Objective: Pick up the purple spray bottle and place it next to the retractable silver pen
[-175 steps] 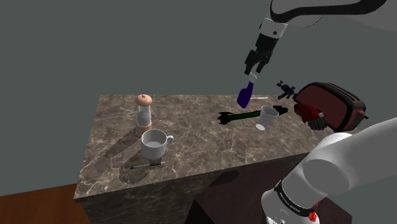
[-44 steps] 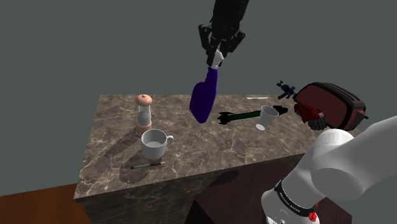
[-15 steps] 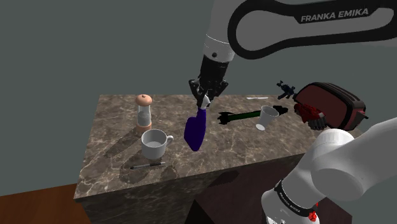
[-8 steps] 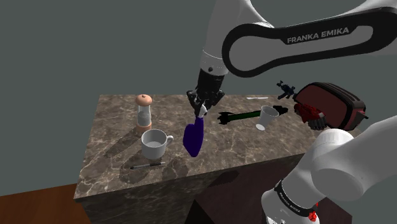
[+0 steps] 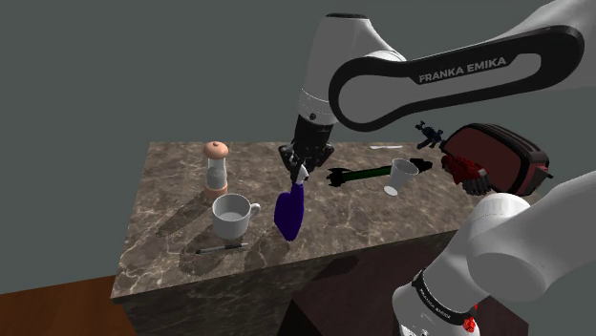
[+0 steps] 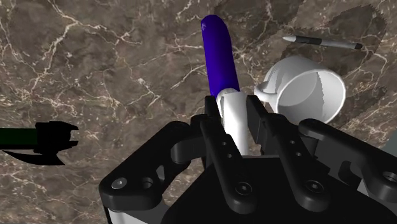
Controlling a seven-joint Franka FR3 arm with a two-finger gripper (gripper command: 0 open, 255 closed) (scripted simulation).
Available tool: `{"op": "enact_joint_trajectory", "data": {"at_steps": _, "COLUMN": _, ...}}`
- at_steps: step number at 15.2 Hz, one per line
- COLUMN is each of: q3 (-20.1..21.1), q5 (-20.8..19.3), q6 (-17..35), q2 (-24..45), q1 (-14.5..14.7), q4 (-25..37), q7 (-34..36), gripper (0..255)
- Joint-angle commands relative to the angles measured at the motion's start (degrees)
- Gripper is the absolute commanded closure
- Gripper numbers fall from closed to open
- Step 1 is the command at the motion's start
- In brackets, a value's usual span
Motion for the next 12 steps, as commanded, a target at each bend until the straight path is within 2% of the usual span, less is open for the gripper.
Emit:
{"op": "enact_joint_trajectory", "data": {"at_steps": 1, "q3": 0.0, "q5": 0.0, "q6": 0.1, "q2": 0.0, "q1": 0.0, "q4": 0.0, "q7": 0.0, "gripper": 255}}
{"op": "enact_joint_trajectory", "data": {"at_steps": 4, "q3": 0.0, "q5": 0.0, "q6": 0.1, "q2": 0.0, "q1": 0.0, "q4": 0.0, "q7": 0.0, "gripper": 255}}
{"op": "enact_joint_trajectory", "data": {"at_steps": 5, "q3": 0.0, "q5": 0.0, "q6": 0.1, "q2": 0.0, "q1": 0.0, "q4": 0.0, "q7": 0.0, "gripper": 0}}
{"op": "enact_joint_trajectory", "data": {"at_steps": 10, "q3": 0.0, "q5": 0.0, "q6": 0.1, "q2": 0.0, "q1": 0.0, "q4": 0.0, "q7": 0.0, "gripper": 0}}
{"op": "enact_joint_trajectory", "data": {"at_steps": 12, "q3": -0.3, "q5": 0.1, "q6": -4.1, "q2": -1.5, "q1": 0.1, "q4": 2.6, "q7": -0.1, "gripper": 0}}
